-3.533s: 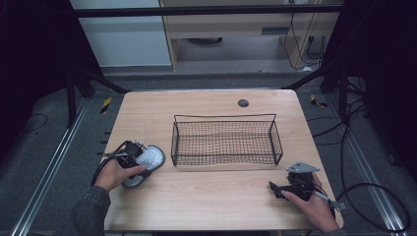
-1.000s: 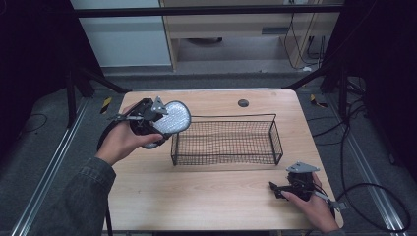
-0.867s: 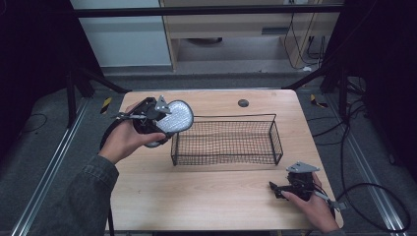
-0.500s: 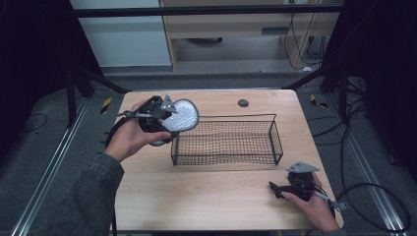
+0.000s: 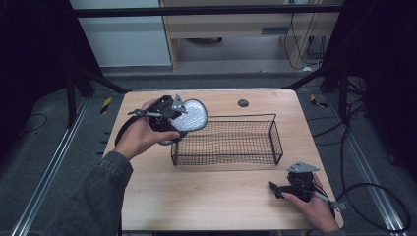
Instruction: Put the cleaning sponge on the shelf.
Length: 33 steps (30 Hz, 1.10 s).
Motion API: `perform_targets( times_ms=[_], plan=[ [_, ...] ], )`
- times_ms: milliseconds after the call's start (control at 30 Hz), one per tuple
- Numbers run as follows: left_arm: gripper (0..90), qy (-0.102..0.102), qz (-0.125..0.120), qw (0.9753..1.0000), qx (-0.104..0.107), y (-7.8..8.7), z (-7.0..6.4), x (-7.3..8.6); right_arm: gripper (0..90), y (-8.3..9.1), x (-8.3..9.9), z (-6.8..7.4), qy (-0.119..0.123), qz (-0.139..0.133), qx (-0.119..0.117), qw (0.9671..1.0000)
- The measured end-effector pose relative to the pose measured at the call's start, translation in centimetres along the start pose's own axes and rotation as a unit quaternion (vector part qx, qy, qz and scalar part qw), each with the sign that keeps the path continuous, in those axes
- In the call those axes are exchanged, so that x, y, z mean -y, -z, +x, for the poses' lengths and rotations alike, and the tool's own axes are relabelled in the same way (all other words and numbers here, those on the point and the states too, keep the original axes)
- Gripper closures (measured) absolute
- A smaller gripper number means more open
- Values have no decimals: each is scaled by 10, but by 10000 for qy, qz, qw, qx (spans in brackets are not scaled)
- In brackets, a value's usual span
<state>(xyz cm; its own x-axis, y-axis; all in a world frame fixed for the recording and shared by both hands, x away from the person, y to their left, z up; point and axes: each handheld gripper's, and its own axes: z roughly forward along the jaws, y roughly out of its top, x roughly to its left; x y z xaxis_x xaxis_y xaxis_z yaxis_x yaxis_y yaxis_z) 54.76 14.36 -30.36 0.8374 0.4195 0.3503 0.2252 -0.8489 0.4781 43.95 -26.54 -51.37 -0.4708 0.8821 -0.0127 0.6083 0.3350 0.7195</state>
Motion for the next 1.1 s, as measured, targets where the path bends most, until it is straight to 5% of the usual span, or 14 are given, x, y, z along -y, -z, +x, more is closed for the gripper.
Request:
perform_targets(
  times_ms=[267, 733, 1100],
  plan=[
    [135, -27, -70, 9999, 92, -9, -1, -10, 4, 0, 0, 0, -6, -1, -1, 10000],
    [137, -470, 118, 9988, 56, -28, -13, -29, 4, 0, 0, 0, -10, -1, -1, 10000],
    [137, -595, 125, 9980, 145, -44, -20, -38, 4, -1, 0, 0, 8, -19, 22, 10000]
  ],
)
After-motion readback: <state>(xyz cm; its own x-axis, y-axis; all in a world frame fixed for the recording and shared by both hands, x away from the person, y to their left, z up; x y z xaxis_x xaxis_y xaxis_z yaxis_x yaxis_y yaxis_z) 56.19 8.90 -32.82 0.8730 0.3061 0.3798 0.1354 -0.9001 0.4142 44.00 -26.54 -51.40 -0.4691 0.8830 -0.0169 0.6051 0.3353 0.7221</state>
